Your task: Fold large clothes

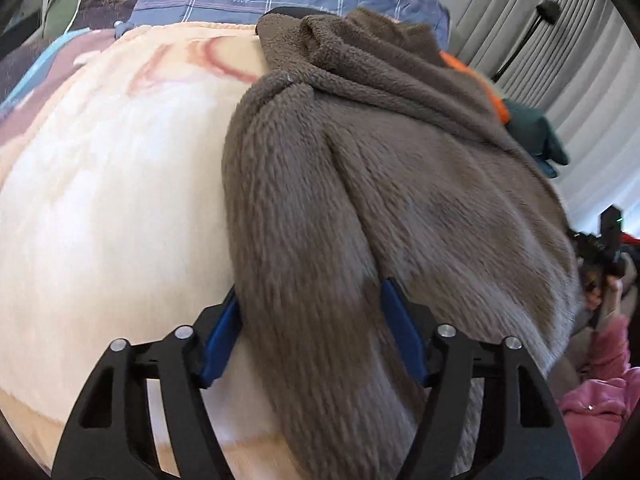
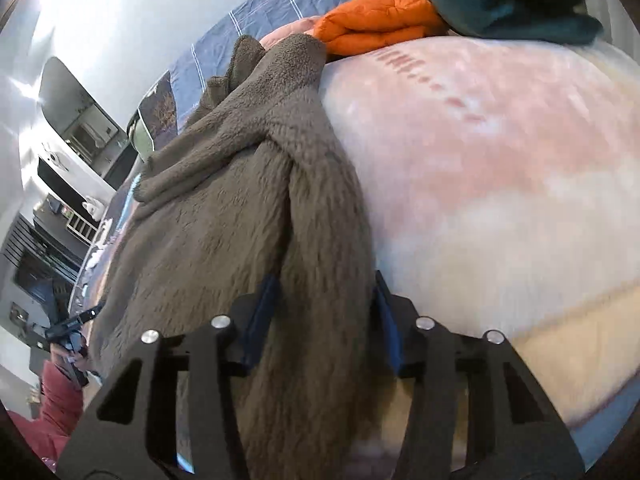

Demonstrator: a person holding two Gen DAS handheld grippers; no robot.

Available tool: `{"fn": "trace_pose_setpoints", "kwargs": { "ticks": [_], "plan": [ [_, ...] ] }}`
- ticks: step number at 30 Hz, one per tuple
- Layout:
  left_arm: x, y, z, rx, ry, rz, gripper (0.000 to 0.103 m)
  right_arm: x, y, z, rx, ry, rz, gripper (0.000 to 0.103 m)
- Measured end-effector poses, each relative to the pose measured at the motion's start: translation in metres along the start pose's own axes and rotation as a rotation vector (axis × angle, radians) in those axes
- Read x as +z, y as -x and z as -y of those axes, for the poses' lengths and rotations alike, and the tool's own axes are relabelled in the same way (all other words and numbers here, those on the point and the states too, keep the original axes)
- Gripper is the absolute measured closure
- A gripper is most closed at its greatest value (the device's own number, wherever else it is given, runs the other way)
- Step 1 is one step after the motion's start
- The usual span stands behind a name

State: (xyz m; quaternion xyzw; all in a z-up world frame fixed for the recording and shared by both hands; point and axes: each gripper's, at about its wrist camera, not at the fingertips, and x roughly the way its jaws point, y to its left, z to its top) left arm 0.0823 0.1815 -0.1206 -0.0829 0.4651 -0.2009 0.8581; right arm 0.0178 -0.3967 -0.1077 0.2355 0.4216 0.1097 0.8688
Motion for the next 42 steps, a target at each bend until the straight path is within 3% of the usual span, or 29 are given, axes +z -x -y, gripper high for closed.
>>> {"fn": "trace_pose_setpoints", "kwargs": {
  "ticks": [5, 8, 10, 11, 12, 15, 18, 22, 25, 30, 35, 42],
  "plan": [
    [-0.03, 0.009, 0.01, -0.074, -0.006, 0.007, 0.036, -0.023, 0.011, -0.015, 0.105, 0.014, -0.041, 0.051],
    [-0.034, 0.007, 0.017, -0.079, -0.006, 0.013, 0.036, -0.025, 0.005, -0.031, 0.111, 0.058, -0.047, 0.051],
    [-0.032, 0.009, 0.017, -0.091, 0.023, 0.026, 0.059, -0.021, 0.006, -0.036, 0.122, 0.041, -0.035, 0.071],
    [-0.033, 0.013, 0.02, -0.132, 0.037, 0.034, 0.079, -0.021, 0.011, -0.039, 0.133, 0.036, -0.02, 0.079],
    [-0.036, 0.017, 0.022, -0.139, 0.044, 0.048, 0.081, -0.02, 0.019, -0.04, 0.142, 0.031, -0.003, 0.084],
    [-0.043, 0.031, 0.034, -0.067, 0.012, 0.098, 0.085, -0.019, 0.033, -0.03, 0.168, -0.036, 0.023, 0.09],
    [-0.031, 0.051, 0.039, -0.08, 0.047, 0.185, 0.088, -0.006, 0.04, -0.023, 0.26, -0.117, 0.065, 0.091],
    [-0.006, 0.101, 0.058, -0.109, 0.023, 0.356, 0.089, 0.02, 0.079, -0.039, 0.351, -0.11, 0.175, 0.093],
    [0.003, 0.135, 0.075, -0.105, -0.012, 0.427, 0.09, 0.026, 0.109, -0.06, 0.372, -0.052, 0.235, 0.093],
    [-0.017, 0.186, 0.098, -0.113, -0.041, 0.537, 0.09, 0.012, 0.169, -0.085, 0.381, 0.043, 0.366, 0.093],
    [-0.015, 0.202, 0.107, -0.1, -0.04, 0.549, 0.089, 0.026, 0.18, -0.086, 0.319, 0.048, 0.407, 0.093],
    [0.06, 0.15, 0.084, -0.068, 0.007, 0.49, 0.089, 0.1, 0.1, -0.073, 0.282, -0.063, 0.343, 0.092]
  ]
}}
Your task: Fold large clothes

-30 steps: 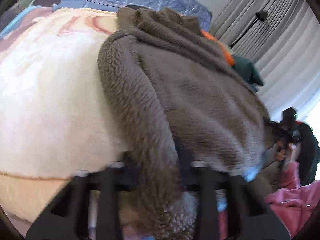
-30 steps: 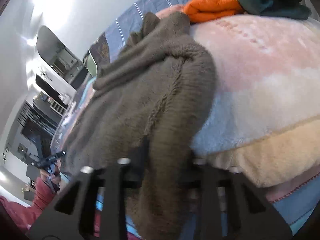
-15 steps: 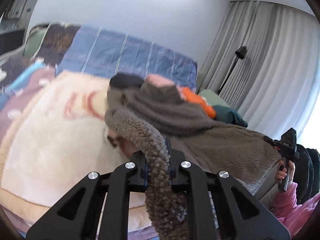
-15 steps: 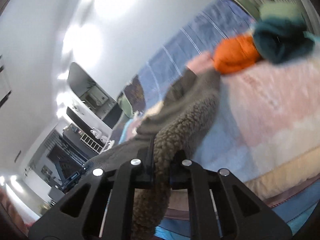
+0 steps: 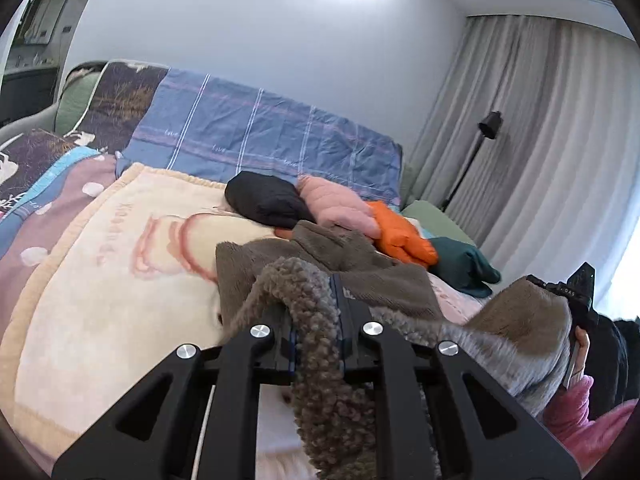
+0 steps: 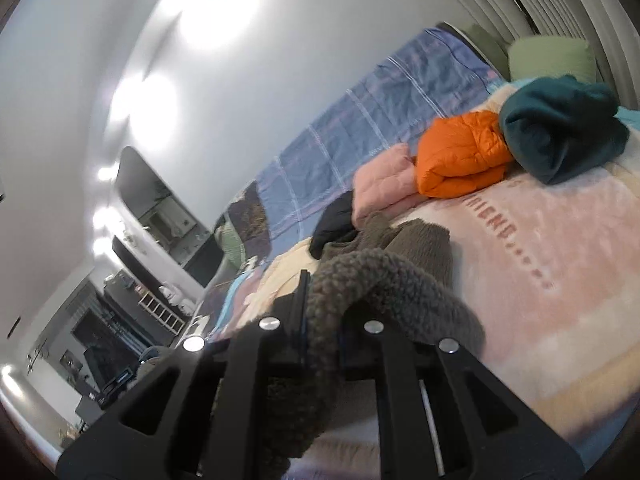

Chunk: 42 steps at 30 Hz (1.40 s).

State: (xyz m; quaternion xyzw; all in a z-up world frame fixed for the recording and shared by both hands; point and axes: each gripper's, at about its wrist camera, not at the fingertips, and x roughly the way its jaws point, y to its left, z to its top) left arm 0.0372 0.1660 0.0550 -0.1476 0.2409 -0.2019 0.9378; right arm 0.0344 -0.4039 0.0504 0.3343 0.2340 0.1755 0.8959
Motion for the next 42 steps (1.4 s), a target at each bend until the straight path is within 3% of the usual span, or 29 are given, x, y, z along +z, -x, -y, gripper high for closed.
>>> {"fn": "trace_pose_setpoints", "kwargs": {
  "ticks": [3, 6, 10, 13, 17, 19, 20, 21, 22, 23, 25, 27, 29, 31, 35, 38, 42],
  "plan": [
    [0.03, -0.055, -0.028, 0.072, 0.048, -0.041, 0.089, 0.029, -0.057, 0.016, -0.067, -0.025, -0.023, 0.092],
    [0.051, -0.12, -0.06, 0.185, 0.109, -0.106, 0.086, 0.053, -0.127, 0.049, -0.198, -0.097, -0.06, 0.09],
    [0.039, -0.227, -0.099, 0.313, 0.104, -0.255, 0.081, 0.05, -0.205, 0.095, -0.367, -0.093, -0.16, 0.089],
    [0.021, -0.258, -0.117, 0.319, 0.123, -0.282, 0.081, 0.04, -0.228, 0.128, -0.354, -0.15, -0.191, 0.086],
    [0.02, -0.248, -0.131, 0.232, 0.176, -0.255, 0.079, 0.041, -0.212, 0.14, -0.232, -0.189, -0.213, 0.08],
    [0.023, -0.238, -0.13, 0.211, 0.167, -0.246, 0.078, 0.043, -0.2, 0.134, -0.21, -0.159, -0.231, 0.071],
    [0.025, -0.227, -0.127, 0.196, 0.164, -0.232, 0.077, 0.043, -0.194, 0.129, -0.218, -0.142, -0.227, 0.061],
    [0.026, -0.22, -0.124, 0.188, 0.164, -0.217, 0.075, 0.043, -0.179, 0.121, -0.25, -0.109, -0.187, 0.03],
    [0.027, -0.213, -0.12, 0.175, 0.166, -0.199, 0.073, 0.043, -0.164, 0.11, -0.287, -0.074, -0.131, 0.017],
    [0.028, -0.202, -0.116, 0.16, 0.17, -0.173, 0.069, 0.042, -0.148, 0.098, -0.337, -0.007, -0.061, 0.017],
    [0.029, -0.179, -0.105, 0.142, 0.165, -0.143, 0.059, 0.036, -0.128, 0.076, -0.408, 0.14, -0.009, 0.017],
    [0.032, -0.165, -0.089, 0.197, 0.117, -0.093, 0.033, 0.023, -0.118, 0.052, -0.441, 0.296, -0.005, 0.017],
    [0.034, -0.145, -0.067, 0.244, -0.008, -0.027, 0.03, 0.01, -0.121, 0.032, -0.45, 0.424, -0.04, 0.017],
    [0.035, -0.135, -0.05, 0.241, -0.089, -0.009, 0.03, -0.008, -0.13, 0.012, -0.45, 0.571, -0.1, 0.016],
    [0.017, -0.141, -0.013, 0.159, -0.24, -0.105, 0.03, -0.037, -0.157, -0.011, -0.512, 0.778, -0.189, 0.016],
    [-0.006, -0.16, 0.008, 0.2, -0.376, -0.186, 0.03, -0.044, -0.178, -0.011, -0.537, 0.811, -0.23, 0.016],
    [-0.024, -0.188, 0.016, 0.316, -0.535, -0.213, 0.029, -0.034, -0.195, -0.006, -0.569, 0.778, -0.227, 0.016]
  ]
}}
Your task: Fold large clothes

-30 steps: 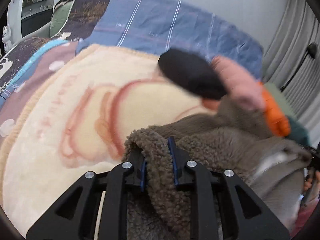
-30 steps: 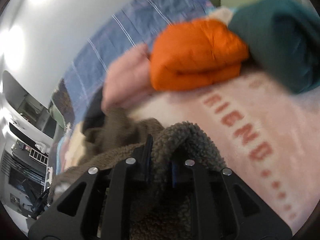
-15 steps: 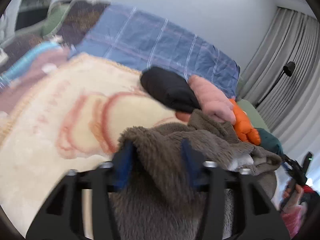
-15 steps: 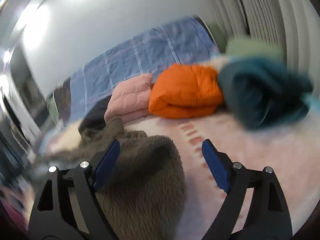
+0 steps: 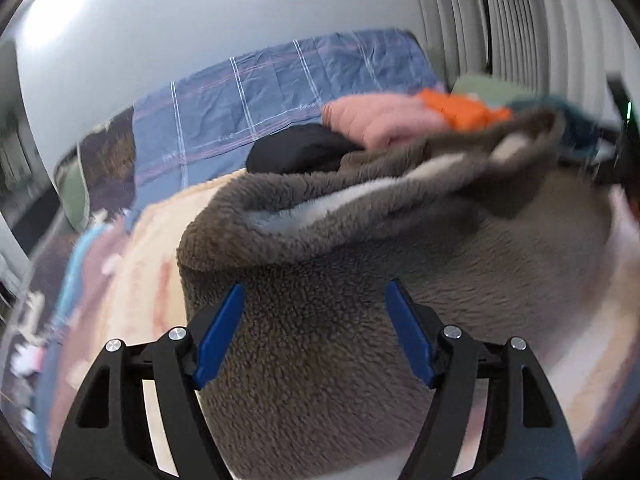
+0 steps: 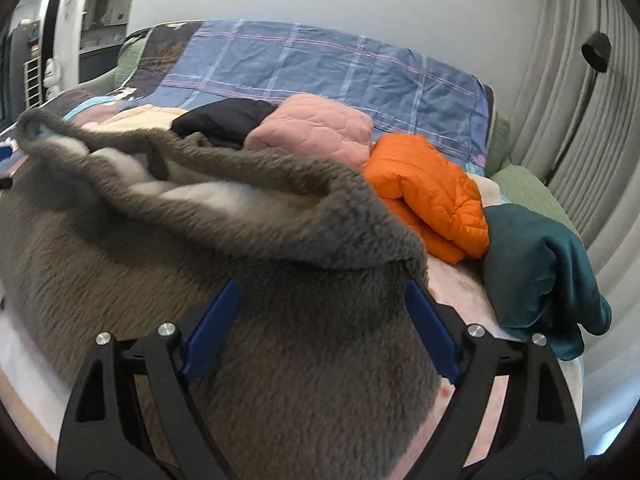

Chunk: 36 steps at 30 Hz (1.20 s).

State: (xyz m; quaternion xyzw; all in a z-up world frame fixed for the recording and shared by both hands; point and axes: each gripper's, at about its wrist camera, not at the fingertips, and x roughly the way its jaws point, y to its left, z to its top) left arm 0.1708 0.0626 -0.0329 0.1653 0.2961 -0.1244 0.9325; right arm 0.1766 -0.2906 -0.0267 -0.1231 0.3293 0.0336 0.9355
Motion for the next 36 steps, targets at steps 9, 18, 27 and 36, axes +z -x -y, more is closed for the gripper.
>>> {"fn": "trace_pose_setpoints", "kwargs": {
  "ticks": [9, 18, 27, 36],
  "plan": [
    [0.043, -0.079, -0.065, 0.182, 0.084, -0.07, 0.022, 0.043, -0.072, 0.063, -0.01, -0.28, -0.106, 0.017],
    [0.003, -0.162, -0.13, 0.051, 0.432, -0.248, 0.01, 0.007, -0.137, 0.094, 0.051, -0.492, -0.304, 0.025],
    [0.054, -0.087, -0.096, 0.015, 0.315, -0.056, 0.055, 0.046, -0.072, 0.054, -0.095, -0.342, -0.12, 0.087],
    [0.081, -0.124, -0.007, -0.035, 0.181, -0.099, 0.082, 0.067, -0.117, -0.021, 0.125, -0.284, -0.202, 0.065]
  ]
}}
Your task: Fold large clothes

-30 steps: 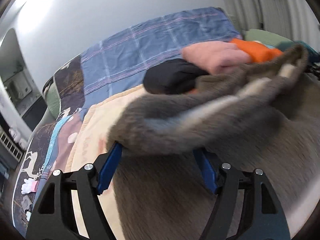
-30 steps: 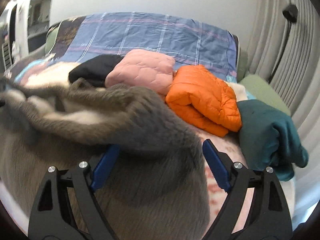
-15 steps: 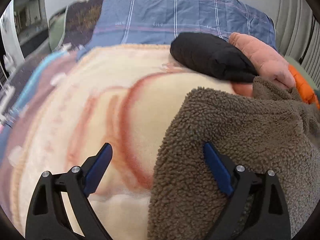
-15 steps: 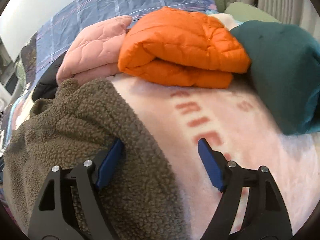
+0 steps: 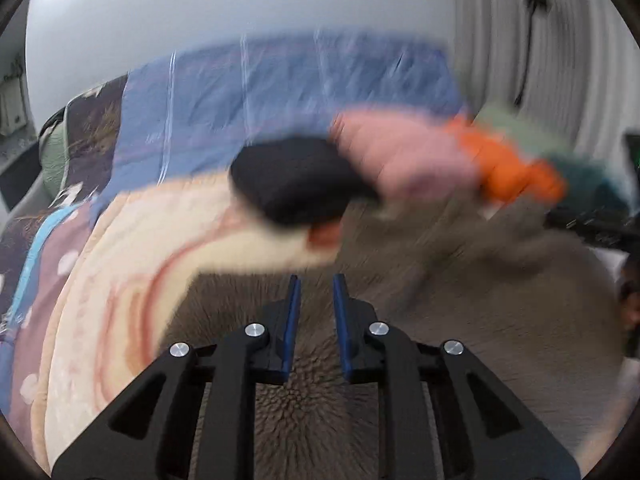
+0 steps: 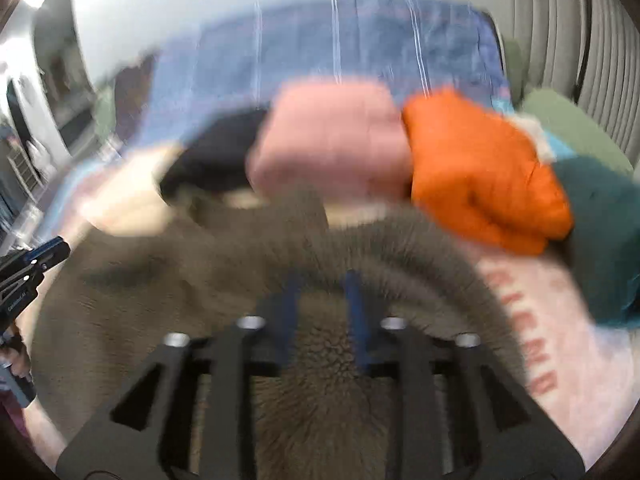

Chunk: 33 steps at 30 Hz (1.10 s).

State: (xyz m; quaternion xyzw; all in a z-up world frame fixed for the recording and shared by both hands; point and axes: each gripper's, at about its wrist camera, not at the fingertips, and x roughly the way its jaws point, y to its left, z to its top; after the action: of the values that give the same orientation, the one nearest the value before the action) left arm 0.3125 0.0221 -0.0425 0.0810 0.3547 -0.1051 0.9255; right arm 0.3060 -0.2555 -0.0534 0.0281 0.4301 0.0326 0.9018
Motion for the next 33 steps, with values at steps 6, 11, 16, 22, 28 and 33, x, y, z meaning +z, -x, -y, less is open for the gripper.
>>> {"fn": "trace_pose_setpoints", "kwargs": {
  "ticks": [6, 11, 16, 22, 28, 33],
  "plan": [
    [-0.024, -0.057, -0.014, -0.003, 0.131, -0.175, 0.081, -0.014, -0.046, -0.004, -0.052, 0.028, -0.098, 0.066],
    [-0.019, -0.058, -0.004, 0.044, 0.085, -0.193, 0.081, -0.015, -0.042, -0.007, -0.058, 0.032, -0.095, 0.066],
    [-0.007, 0.002, 0.001, -0.053, 0.084, -0.058, 0.081, -0.018, 0.008, -0.01, -0.031, -0.015, -0.001, 0.06],
    [0.002, 0.016, 0.039, -0.121, 0.024, -0.041, 0.072, -0.025, 0.032, -0.033, 0.122, -0.042, 0.046, 0.045],
    [-0.028, -0.045, 0.056, -0.02, -0.011, -0.137, 0.032, -0.05, -0.021, -0.057, -0.029, 0.067, -0.008, 0.04],
    [-0.032, -0.043, 0.057, -0.026, -0.006, -0.127, 0.032, -0.053, -0.019, -0.054, -0.013, 0.056, -0.004, 0.04]
  ]
}}
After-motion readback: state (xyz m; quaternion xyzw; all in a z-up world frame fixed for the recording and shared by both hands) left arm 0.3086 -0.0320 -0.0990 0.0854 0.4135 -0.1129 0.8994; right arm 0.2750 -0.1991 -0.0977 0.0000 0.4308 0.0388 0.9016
